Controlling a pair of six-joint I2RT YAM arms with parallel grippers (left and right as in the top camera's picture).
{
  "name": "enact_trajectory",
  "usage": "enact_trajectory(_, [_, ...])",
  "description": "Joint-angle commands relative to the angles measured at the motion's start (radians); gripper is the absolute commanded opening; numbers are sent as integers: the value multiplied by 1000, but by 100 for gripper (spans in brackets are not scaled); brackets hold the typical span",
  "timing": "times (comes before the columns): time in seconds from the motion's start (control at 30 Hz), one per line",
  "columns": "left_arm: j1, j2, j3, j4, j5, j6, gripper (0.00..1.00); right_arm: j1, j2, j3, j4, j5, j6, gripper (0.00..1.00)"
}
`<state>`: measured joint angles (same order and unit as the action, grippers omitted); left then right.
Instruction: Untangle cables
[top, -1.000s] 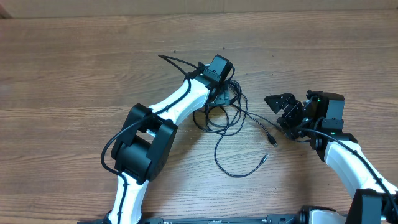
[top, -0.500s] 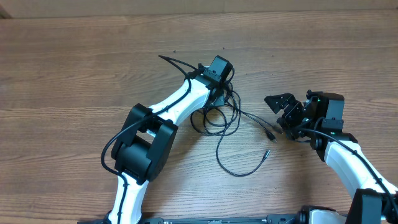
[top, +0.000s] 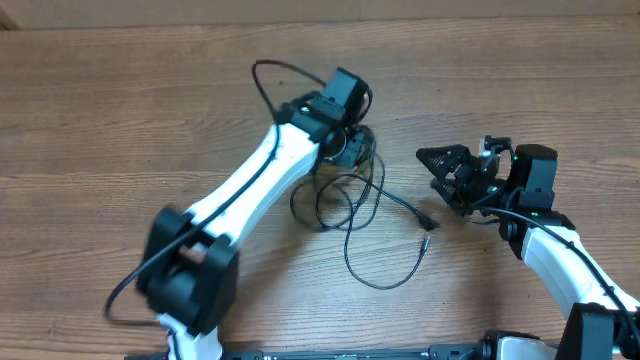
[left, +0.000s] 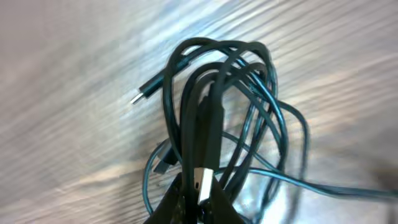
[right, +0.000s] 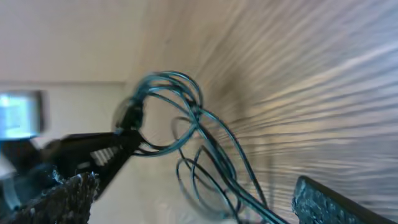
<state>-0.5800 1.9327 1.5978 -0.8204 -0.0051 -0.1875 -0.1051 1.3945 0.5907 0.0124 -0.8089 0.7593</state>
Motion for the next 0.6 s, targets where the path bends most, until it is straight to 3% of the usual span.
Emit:
enact_trajectory(0.0, [3,-145,27,-26,182,295,4,-6,3,11,39,-140,-10,100])
enact_trajectory(0.1, [3,-192,27,-88,292,413,4,-6,3,11,42,-158,-9,100])
enact_trajectory(0.23, [3,-194,26,-147,385,459,4,-6,3,11,74,-222,-10,100])
enact_trajectory(0.37, [3,-194,26,-164,621,547,5,-5,3,11,76,-225,-29,100])
enact_trajectory(0.4, [2,-194,26,-164,685,559,9,-5,3,11,72,-225,-32,100])
enact_trajectory(0.47, [3,-194,26,-163,725,559,14,-5,3,11,72,-225,-32,100])
enact_trajectory(0.57, [3,-194,26,-162,706,558,8,-5,3,11,69,-225,-32,99])
